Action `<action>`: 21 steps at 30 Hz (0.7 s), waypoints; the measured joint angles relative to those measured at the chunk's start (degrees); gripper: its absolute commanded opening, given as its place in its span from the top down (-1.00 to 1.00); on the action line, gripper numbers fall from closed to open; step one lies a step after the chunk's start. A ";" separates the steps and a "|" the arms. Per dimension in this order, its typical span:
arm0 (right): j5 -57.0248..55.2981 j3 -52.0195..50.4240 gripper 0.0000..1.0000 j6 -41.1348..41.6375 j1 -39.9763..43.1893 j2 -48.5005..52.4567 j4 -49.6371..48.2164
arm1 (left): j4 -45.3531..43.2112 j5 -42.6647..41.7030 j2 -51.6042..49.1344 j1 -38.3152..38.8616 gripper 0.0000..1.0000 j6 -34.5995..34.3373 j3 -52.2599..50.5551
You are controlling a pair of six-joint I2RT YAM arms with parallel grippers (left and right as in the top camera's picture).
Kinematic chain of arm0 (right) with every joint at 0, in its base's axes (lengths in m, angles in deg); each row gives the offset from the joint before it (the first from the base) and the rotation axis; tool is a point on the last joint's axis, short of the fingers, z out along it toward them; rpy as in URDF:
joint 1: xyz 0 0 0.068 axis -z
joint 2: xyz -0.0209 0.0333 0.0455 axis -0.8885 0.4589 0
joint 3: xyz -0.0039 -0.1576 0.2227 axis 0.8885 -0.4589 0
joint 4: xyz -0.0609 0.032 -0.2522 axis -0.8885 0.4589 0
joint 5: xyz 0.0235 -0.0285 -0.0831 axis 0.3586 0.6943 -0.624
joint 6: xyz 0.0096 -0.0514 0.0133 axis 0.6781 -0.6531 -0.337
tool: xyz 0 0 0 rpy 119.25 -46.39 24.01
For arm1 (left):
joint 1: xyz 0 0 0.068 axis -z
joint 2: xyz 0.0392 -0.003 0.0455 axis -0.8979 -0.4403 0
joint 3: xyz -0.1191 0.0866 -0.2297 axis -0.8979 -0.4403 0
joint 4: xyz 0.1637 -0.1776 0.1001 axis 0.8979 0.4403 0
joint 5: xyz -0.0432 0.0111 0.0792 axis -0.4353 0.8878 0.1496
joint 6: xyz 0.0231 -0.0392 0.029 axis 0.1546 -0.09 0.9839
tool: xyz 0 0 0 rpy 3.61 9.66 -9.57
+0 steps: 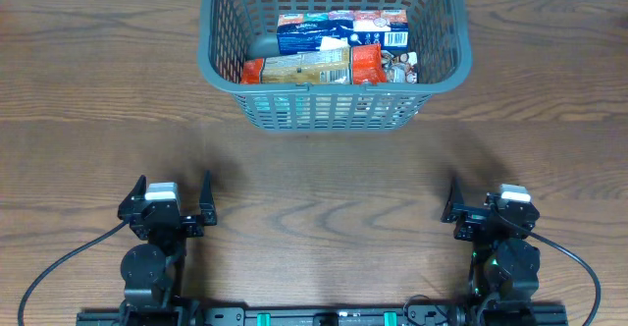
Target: Pack container
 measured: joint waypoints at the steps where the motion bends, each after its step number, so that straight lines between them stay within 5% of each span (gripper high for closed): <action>1: 0.00 0.00 -0.98 0.00 0.00 0.00 0.00 | 0.00 0.00 0.00 0.00 -0.98 0.00 0.00; 21: 0.00 0.00 -0.98 0.00 0.00 0.00 0.00 | 0.00 0.00 0.00 0.00 -0.98 -1.11 0.00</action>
